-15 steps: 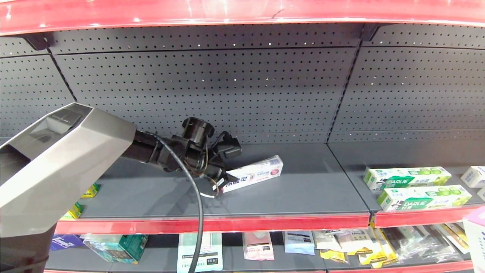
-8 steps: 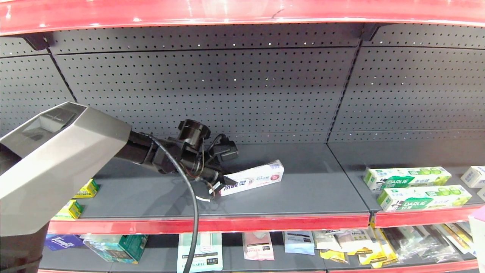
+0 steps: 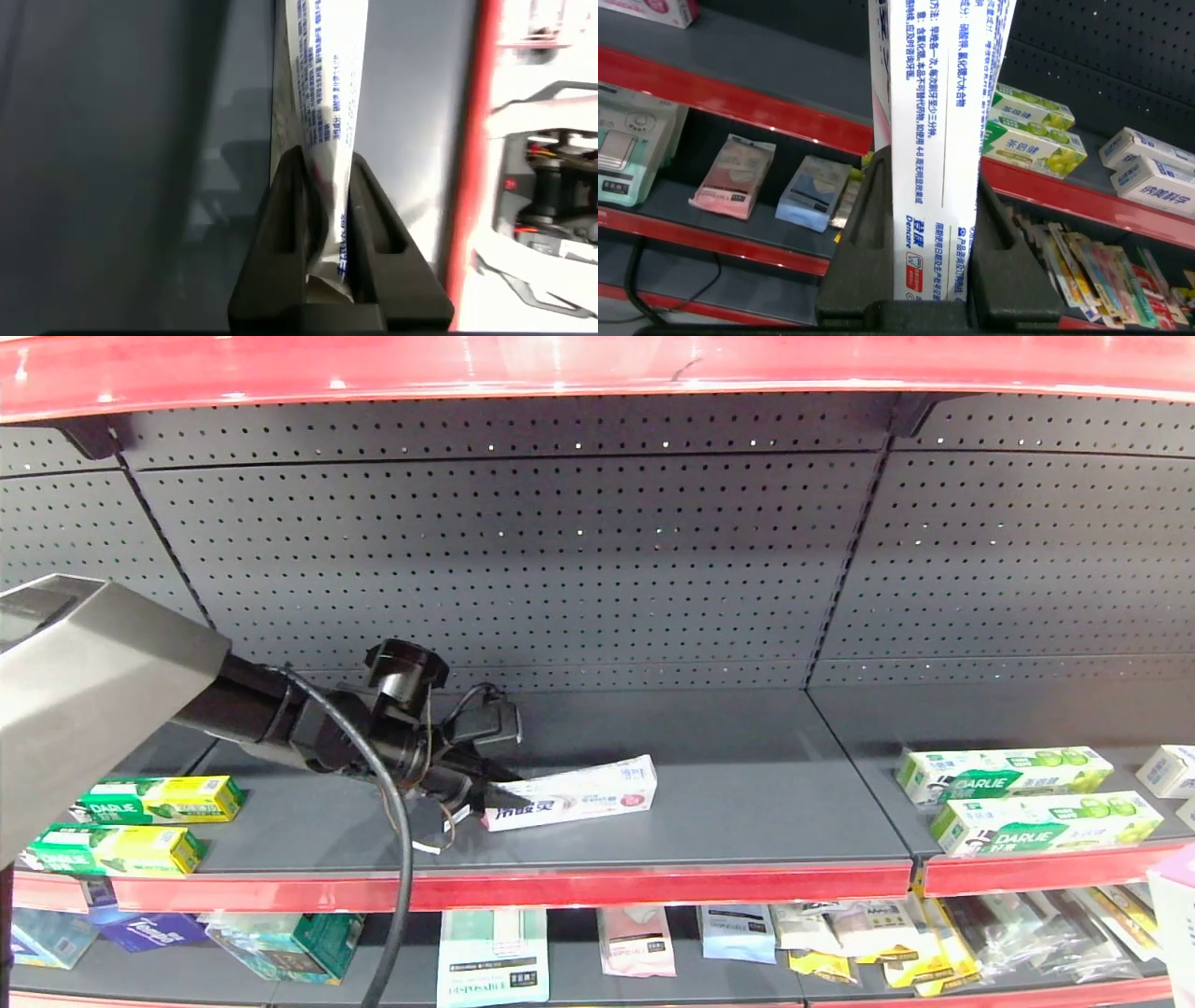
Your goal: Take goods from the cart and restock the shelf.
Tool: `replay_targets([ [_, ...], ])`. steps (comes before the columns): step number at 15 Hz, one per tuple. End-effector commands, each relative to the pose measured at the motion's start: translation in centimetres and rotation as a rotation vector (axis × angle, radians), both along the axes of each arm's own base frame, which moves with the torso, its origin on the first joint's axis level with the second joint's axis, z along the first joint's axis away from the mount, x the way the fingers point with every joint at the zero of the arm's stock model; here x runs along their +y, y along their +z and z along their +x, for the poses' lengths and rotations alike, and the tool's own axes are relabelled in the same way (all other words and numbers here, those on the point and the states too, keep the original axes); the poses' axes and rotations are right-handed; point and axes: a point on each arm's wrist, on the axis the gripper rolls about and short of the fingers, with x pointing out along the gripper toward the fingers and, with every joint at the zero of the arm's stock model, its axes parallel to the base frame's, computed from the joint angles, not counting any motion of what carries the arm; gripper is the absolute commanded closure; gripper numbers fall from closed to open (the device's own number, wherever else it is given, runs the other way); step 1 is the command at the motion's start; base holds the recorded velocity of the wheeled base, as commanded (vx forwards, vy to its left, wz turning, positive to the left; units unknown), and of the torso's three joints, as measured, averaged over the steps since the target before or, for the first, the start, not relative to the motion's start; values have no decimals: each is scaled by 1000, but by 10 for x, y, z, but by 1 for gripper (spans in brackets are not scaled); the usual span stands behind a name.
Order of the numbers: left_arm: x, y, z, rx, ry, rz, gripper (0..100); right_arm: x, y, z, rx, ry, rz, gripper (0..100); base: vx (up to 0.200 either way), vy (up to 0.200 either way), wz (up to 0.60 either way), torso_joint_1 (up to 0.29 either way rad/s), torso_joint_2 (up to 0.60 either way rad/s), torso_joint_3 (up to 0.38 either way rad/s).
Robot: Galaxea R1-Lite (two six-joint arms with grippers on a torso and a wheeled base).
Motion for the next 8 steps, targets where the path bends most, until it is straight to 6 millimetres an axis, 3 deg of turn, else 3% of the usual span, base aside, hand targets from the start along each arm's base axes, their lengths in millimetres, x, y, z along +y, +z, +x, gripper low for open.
replay_targets([
  [1, 5, 8, -10, -8, -1, -5, 100, 0, 0, 0, 2, 0, 0, 100, 0, 0, 0, 0, 0, 0],
  [8, 10, -2, -19, 32, -24, -35, 100, 0, 5, -1, -16, -6, -2, 100, 0, 0, 0, 0, 0, 0],
])
